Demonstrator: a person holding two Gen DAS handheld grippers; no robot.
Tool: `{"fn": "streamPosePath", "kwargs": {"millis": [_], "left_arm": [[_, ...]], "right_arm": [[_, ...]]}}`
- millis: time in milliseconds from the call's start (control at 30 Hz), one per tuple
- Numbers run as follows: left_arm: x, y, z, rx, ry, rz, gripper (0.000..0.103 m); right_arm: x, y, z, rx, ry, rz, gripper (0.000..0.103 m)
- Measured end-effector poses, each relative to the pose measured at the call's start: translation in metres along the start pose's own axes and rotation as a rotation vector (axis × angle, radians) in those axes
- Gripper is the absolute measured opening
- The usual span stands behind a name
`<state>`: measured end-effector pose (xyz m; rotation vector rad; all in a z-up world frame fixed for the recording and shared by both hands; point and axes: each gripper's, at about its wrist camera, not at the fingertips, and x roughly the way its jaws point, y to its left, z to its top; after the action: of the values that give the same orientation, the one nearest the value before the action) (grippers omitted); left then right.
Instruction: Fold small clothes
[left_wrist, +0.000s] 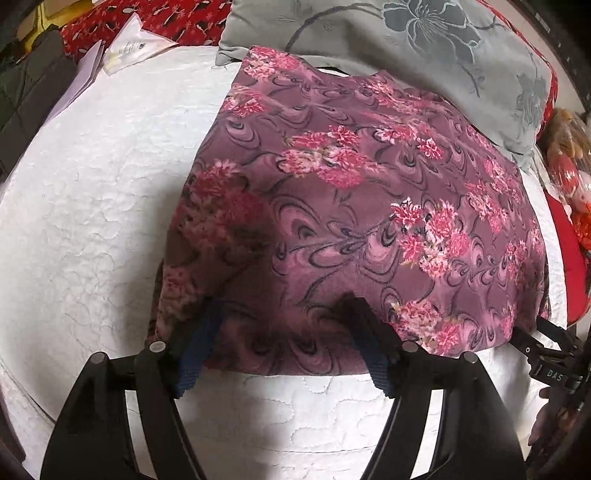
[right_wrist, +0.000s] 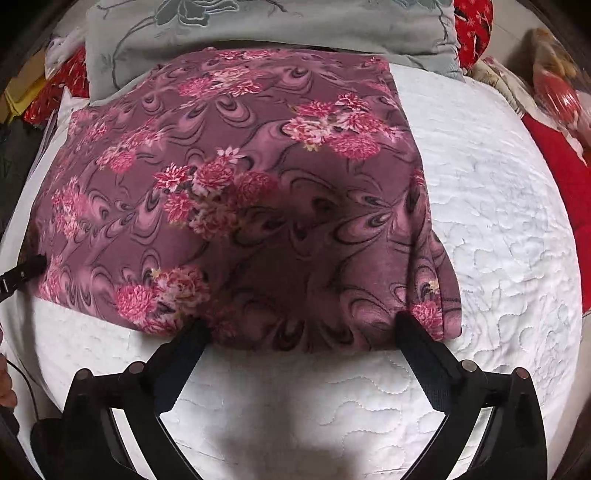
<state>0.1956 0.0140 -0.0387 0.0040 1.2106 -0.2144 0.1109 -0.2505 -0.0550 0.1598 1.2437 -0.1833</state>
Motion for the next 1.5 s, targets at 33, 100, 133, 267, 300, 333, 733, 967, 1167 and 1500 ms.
{"fn": "streamPosePath", "kwargs": {"millis": [33,100,133,267,300,333,733,967,1167,1500], "left_arm": [[0.0,0.0,0.0,0.0,0.0,0.001,0.072],[0.0,0.0,0.0,0.002,0.001,0.006,0.073],[0.0,0.001,-0.001,0.001,0.001,0.007,0.074],[0.001,0.0,-0.001,0.0,0.011,0.013,0.077],[0.001,-0.001,0.001,-0.002,0.016,0.017,0.077],[0.001,-0.002,0.003,-0.003,0.022,0.016,0.077],[-0.014,0.027,0.101,-0.106,-0.051,-0.057,0.077],[0.033,0.021,0.152,-0.146,0.01,-0.061,0.077],[0.066,0.023,0.179,-0.161,0.005,-0.004,0.077],[0.04,0.052,0.182,-0.203,-0.048,-0.089,0.068]], "right_arm": [[0.001,0.0,0.001,0.001,0.004,-0.005,0.103],[0.003,0.001,0.001,0.009,0.005,-0.011,0.103],[0.004,0.0,0.001,0.021,0.003,-0.009,0.103],[0.006,-0.003,0.005,0.04,-0.011,-0.002,0.103],[0.006,-0.002,0.005,0.032,-0.013,-0.007,0.103],[0.008,-0.004,0.009,0.026,-0.007,-0.013,0.103],[-0.017,-0.116,0.092,0.402,-0.228,0.133,0.095],[0.028,-0.131,0.145,0.455,-0.206,0.231,0.073],[0.035,-0.095,0.169,0.311,-0.227,0.219,0.005],[0.024,-0.11,0.149,0.328,-0.284,0.087,0.012]]}}
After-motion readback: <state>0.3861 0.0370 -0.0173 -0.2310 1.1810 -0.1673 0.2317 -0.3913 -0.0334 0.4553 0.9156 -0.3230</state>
